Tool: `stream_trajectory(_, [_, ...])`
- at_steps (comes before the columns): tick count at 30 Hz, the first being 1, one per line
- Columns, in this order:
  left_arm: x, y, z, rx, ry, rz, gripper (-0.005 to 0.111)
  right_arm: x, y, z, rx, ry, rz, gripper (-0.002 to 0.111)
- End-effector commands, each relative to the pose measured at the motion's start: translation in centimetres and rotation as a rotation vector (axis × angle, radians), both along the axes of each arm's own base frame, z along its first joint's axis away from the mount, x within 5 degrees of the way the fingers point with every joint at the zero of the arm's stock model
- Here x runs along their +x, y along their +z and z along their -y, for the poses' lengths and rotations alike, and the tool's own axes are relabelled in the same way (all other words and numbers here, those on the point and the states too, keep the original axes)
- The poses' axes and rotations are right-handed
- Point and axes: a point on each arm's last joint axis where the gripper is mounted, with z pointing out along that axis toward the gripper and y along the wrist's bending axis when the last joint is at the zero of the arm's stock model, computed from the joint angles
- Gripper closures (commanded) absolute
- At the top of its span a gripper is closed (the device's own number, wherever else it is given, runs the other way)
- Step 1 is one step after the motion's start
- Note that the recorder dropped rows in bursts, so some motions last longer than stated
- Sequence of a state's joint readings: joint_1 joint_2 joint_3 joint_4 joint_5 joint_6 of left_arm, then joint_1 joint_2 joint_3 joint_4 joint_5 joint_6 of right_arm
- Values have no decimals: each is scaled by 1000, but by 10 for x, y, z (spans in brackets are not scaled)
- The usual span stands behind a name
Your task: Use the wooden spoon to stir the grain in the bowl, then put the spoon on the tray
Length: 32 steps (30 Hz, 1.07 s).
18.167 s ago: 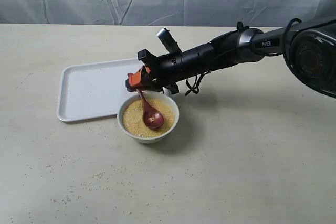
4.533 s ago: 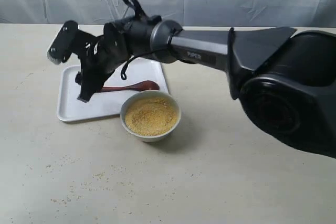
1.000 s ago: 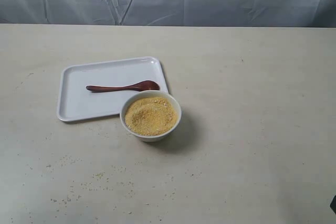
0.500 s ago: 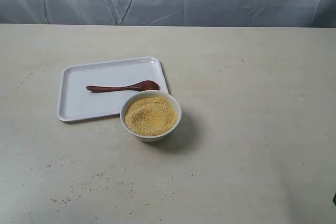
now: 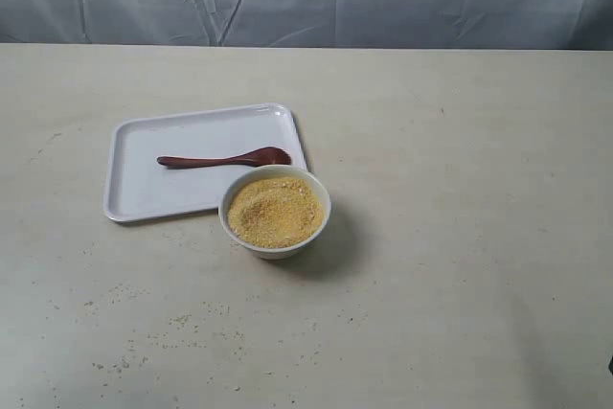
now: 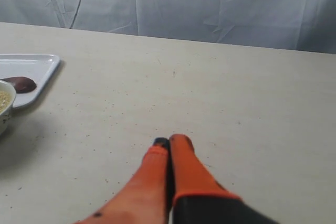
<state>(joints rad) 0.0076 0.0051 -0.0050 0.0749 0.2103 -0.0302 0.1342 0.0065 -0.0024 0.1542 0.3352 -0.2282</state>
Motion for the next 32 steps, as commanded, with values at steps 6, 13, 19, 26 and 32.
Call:
stream_trajectory(6, [0,-1,0,-6,1,3,106,0,1,1,-9,-7,20,109])
stream_trajectory(13, [0,-1,0,-6,1,3,106,0,1,1,-9,-7,20,109])
stream_trajectory(19, [0,-1,0,-6,1,3,106,0,0,1,-5,-6,16,109])
stream_trajectory(26, [0,-1,0,-6,1,3,106,0,0,1,-5,-6,16,109])
stream_trajectory(32, [0,-1,0,-6,1,3,106,0,1,0,13,-5,15,109])
